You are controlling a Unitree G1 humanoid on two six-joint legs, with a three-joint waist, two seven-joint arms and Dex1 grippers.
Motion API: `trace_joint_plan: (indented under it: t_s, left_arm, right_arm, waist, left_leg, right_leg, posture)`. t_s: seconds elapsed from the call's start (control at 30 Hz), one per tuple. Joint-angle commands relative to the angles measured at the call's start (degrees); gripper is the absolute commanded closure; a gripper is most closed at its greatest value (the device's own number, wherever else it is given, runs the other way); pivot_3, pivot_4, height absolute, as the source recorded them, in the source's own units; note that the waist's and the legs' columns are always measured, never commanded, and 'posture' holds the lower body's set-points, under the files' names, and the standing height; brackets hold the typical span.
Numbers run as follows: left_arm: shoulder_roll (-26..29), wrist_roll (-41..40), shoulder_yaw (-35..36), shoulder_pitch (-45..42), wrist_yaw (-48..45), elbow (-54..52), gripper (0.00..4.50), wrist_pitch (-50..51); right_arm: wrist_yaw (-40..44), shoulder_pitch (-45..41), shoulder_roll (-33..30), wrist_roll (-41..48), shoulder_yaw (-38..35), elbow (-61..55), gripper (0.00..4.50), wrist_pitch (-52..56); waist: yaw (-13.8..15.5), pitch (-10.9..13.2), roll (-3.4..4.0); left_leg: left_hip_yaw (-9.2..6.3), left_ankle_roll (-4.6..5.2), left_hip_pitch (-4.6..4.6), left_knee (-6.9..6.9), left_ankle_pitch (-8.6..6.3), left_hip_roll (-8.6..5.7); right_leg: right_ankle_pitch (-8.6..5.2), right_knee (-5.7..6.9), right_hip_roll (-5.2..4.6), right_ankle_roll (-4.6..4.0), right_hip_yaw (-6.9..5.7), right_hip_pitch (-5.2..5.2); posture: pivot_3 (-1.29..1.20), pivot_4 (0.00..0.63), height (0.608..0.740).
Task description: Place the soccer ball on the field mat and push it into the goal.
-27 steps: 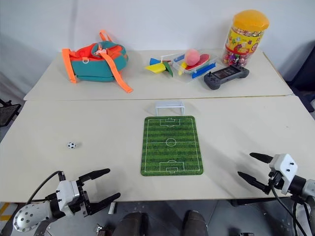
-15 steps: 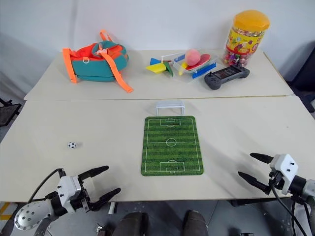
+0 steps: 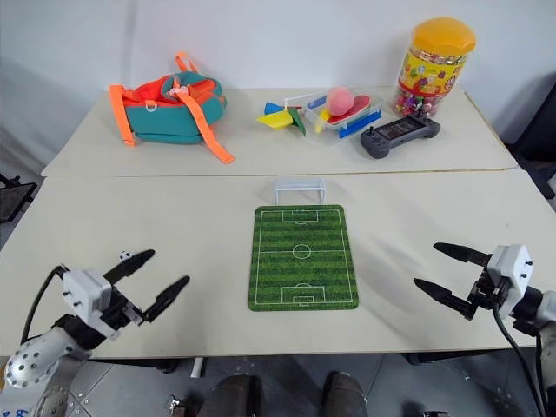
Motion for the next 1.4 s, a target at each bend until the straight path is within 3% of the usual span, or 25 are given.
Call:
trace_joint_plan:
  t_s: [0.03,0.4,0.6,0.77,1.13,1.17,1.4]
  left_arm:
    - [-1.5,-1.3,3.3,-2.9,8.0,-2.1,0.01,5.7]
    - [-4.9,2.9,6.3,-14.0,30.7,-0.4,0.01,25.4]
    - [-5.3,3.1,5.3,-13.2,32.6,-0.8,0.01,33.0]
    - [-4.8,4.5,3.8,-13.1,30.1,2.7,0.01,32.5]
    - [-3.8,7.7,1.7,-16.9,26.0,9.7,3.46,28.0]
    - [-3.8,7.7,1.9,-17.0,25.9,9.7,3.64,28.1]
    - [-3.0,8.0,-1.0,-15.4,20.4,6.2,3.64,25.8]
  right_arm:
    - [-0.7,-0.4,0.6,-0.8,0.0,-1.0,0.00,0.0]
    - [-2.0,-0.8,0.9,-2.0,1.0,-2.4,0.00,1.3]
    - [-2.7,-0.1,0.7,-2.5,0.6,-3.5,0.00,2.1]
    - [-2.4,0.1,0.5,-2.1,0.2,-4.2,0.00,3.2]
    - [-0.4,-0.5,-0.2,-1.1,-0.4,-4.5,0.00,4.9]
    - [-0.4,-0.6,-0.2,-1.2,-0.4,-4.3,0.00,4.9]
    - [-0.1,-1.2,0.0,-0.9,-0.7,-3.7,0.00,4.6]
  waist:
    - [0.0,0.0,0.00]
    - [0.7,0.0,-0.02]
    - [1.0,0.0,-0.04]
    - [1.0,0.0,-0.08]
    - [1.0,0.0,-0.08]
    - [1.0,0.0,-0.08]
    - [1.0,0.0,-0.08]
  left_leg:
    - [0.01,-0.01,0.01,0.00,0.00,0.03]
    - [0.30,-0.25,0.07,0.01,0.12,0.12]
    - [0.57,-0.28,0.05,0.00,0.12,0.14]
    - [0.91,-0.32,-0.10,0.02,0.12,0.19]
    - [1.07,-0.32,-0.04,0.05,0.12,0.27]
    - [1.07,-0.32,-0.04,0.05,0.12,0.29]
    - [1.11,-0.32,-0.03,0.06,0.12,0.29]
  right_leg:
    - [0.01,0.00,0.03,-0.02,0.00,0.00]
    - [0.06,0.01,0.13,-0.04,0.26,-0.12]
    - [0.07,0.09,0.17,-0.05,0.59,-0.38]
    - [0.09,0.33,0.20,-0.08,0.94,-0.82]
    - [0.16,0.37,0.26,-0.18,1.05,-0.89]
    - [0.16,0.37,0.27,-0.18,1.06,-0.89]
    - [0.17,0.38,0.27,-0.18,1.09,-0.91]
  posture:
    - [0.00,0.150,0.740]
    - [0.00,0.150,0.740]
    - [0.00,0.150,0.740]
    - [0.00,0.150,0.740]
    - [0.00,0.150,0.740]
    - [0.00,0.150,0.740]
    - [0.00,0.150,0.740]
